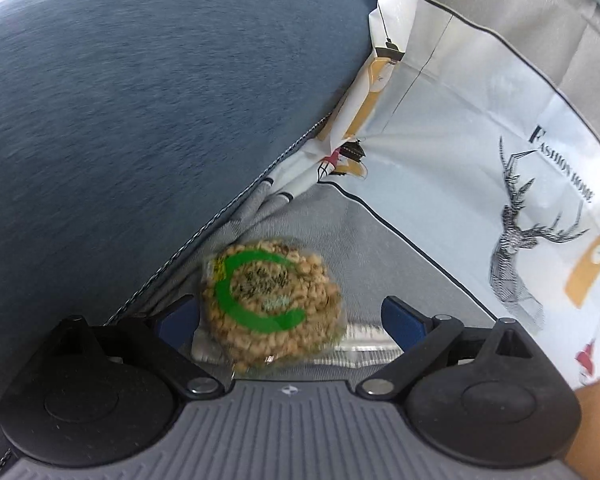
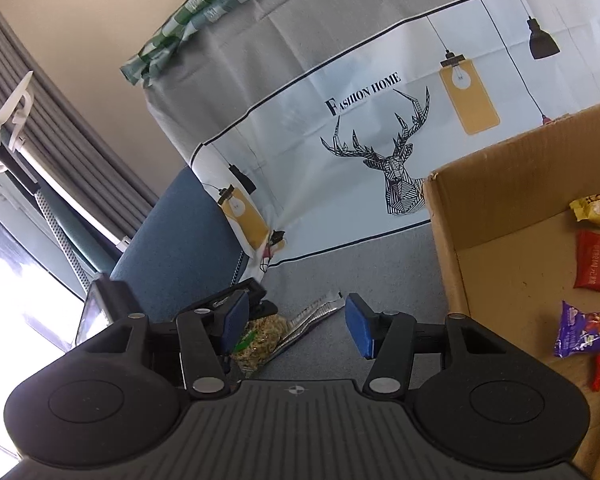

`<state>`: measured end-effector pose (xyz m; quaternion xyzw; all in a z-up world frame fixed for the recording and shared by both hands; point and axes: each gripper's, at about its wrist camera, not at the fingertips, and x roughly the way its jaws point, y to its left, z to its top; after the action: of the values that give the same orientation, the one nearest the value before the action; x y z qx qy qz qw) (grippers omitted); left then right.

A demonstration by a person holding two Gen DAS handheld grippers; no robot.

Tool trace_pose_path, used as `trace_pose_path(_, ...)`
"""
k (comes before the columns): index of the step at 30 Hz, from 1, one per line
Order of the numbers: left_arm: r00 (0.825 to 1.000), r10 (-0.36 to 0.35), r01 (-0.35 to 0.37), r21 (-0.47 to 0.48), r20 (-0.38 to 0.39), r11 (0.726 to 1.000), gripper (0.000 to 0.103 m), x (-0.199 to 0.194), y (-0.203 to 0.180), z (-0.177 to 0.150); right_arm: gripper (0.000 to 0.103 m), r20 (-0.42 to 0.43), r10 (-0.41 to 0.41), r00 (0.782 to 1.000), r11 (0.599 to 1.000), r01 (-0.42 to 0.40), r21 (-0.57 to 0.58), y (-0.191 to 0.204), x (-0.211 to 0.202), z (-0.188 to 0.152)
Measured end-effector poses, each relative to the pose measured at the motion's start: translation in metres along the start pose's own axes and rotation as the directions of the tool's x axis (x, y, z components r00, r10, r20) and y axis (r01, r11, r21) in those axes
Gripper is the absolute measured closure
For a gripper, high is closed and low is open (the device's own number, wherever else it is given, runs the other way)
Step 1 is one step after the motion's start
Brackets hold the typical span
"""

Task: Organize snacks
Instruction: 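Move both tools from the box back to the remaining snacks, then grasp the round peanut cake with the left tool while the right tool grasps the silver stick pack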

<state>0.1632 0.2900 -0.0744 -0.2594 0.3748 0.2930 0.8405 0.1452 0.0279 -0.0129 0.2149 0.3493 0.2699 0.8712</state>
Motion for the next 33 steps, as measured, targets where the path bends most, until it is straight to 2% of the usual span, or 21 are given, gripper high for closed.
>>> trace_pose_path(3,1.0,0.018,-0.018,0.041,0.02,0.999,0.004,0.01,-0.009,0.003,0.046,-0.006,-0.009,1.0,1.0,0.009,0.002,0.0,0.002,0.0)
trace_pose_path(6,0.999,0.034,-0.039,0.126,0.04,0.991,0.004,0.019,-0.021,0.002,0.044,-0.007,-0.015,1.0,1.0,0.015,0.0,-0.001,0.002,0.0)
trace_pose_path(7,0.998,0.038,-0.044,0.161,0.043,0.986,0.007,0.021,-0.025,0.001,0.044,-0.005,-0.02,1.0,1.0,0.02,-0.004,-0.001,0.002,0.0)
trace_pose_path(8,0.998,0.042,-0.051,0.198,0.045,0.979,0.015,0.023,-0.029,-0.001,0.044,-0.004,-0.025,1.0,1.0,0.025,-0.008,-0.001,0.002,0.0)
trace_pose_path(11,0.998,0.046,-0.059,0.304,0.05,0.951,0.017,0.026,-0.036,-0.007,0.044,-0.002,-0.036,0.999,0.999,0.036,-0.017,-0.002,0.003,-0.001)
trace_pose_path(14,1.0,0.013,-0.017,0.352,0.016,0.936,0.018,0.024,-0.037,-0.009,0.044,0.001,-0.047,0.999,0.998,0.047,-0.029,-0.001,0.004,-0.001)
trace_pose_path(17,0.999,-0.017,0.031,0.415,-0.036,0.909,0.018,0.018,-0.042,-0.016,0.044,0.003,-0.051,0.999,0.998,0.051,-0.043,0.0,0.004,-0.002)
trace_pose_path(20,0.99,-0.056,0.105,0.416,-0.13,0.903,0.02,0.011,-0.038,-0.024,0.044,0.006,-0.05,0.999,0.997,0.051,-0.057,0.003,0.005,-0.002)
trace_pose_path(22,0.975,-0.077,0.156,0.398,-0.207,0.904,0.022,0.005,-0.033,-0.03,0.044,0.01,-0.054,0.998,0.996,0.054,-0.068,0.005,0.005,-0.002)
trace_pose_path(24,0.966,-0.073,0.172,0.406,-0.249,0.898,0.022,-0.006,-0.029,-0.037,0.044,0.013,-0.054,0.998,0.996,0.055,-0.075,0.006,0.004,-0.002)
trace_pose_path(27,0.943,-0.092,0.212,0.364,-0.32,0.907,0.022,-0.023,-0.015,-0.049,0.044,0.016,-0.056,0.998,0.995,0.057,-0.085,0.008,0.004,-0.002)
trace_pose_path(29,0.939,-0.092,0.208,0.331,-0.332,0.92,0.022,-0.036,-0.004,-0.054,0.044,0.019,-0.053,0.998,0.995,0.054,-0.088,0.009,0.004,-0.003)
trace_pose_path(33,0.94,-0.102,0.195,0.267,-0.324,0.944,0.022,-0.052,0.017,-0.052,0.044,0.016,-0.048,0.999,0.994,0.049,-0.102,0.013,0.004,-0.006)
